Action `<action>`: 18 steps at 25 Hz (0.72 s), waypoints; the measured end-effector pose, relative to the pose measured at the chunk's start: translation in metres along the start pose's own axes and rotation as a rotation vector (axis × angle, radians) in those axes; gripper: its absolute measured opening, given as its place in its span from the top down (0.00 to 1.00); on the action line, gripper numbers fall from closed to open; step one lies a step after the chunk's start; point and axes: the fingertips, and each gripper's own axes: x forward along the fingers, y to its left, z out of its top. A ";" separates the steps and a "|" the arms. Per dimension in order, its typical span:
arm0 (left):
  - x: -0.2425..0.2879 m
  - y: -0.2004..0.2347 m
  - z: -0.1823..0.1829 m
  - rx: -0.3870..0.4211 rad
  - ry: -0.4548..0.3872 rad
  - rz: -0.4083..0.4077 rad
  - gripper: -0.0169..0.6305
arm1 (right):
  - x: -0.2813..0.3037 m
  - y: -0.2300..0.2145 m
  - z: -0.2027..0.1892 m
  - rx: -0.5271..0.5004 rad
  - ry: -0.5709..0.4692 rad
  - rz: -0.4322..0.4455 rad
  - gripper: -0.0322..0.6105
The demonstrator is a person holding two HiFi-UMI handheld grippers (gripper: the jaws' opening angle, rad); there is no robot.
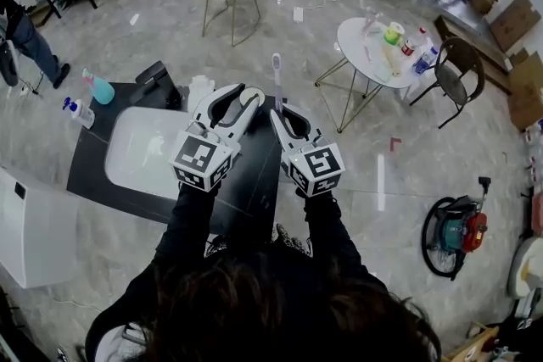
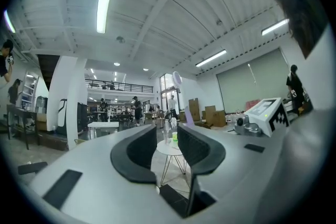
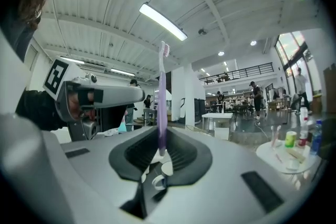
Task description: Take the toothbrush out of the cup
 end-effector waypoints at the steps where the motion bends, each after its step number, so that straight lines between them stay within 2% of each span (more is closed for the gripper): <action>1: -0.002 0.002 -0.002 0.005 0.003 0.008 0.78 | -0.001 -0.002 0.003 -0.003 -0.006 -0.007 0.87; 2: -0.004 0.003 -0.004 0.011 0.006 0.016 0.79 | -0.001 -0.004 0.006 -0.005 -0.012 -0.014 0.87; 4: -0.006 0.006 -0.008 0.024 0.013 0.033 0.93 | -0.002 -0.008 0.011 -0.008 -0.025 -0.029 0.87; 5: -0.007 0.007 -0.010 0.026 0.017 0.037 0.96 | -0.003 -0.010 0.014 -0.010 -0.032 -0.035 0.87; 9: -0.009 0.012 -0.020 0.018 0.038 0.070 0.96 | -0.006 -0.016 0.023 -0.028 -0.046 -0.052 0.87; 15: -0.015 0.031 -0.029 0.030 0.055 0.188 0.96 | -0.007 -0.016 0.032 -0.066 -0.064 -0.068 0.87; 18: -0.016 0.035 -0.035 0.018 0.059 0.203 0.96 | -0.009 -0.018 0.036 -0.082 -0.079 -0.077 0.87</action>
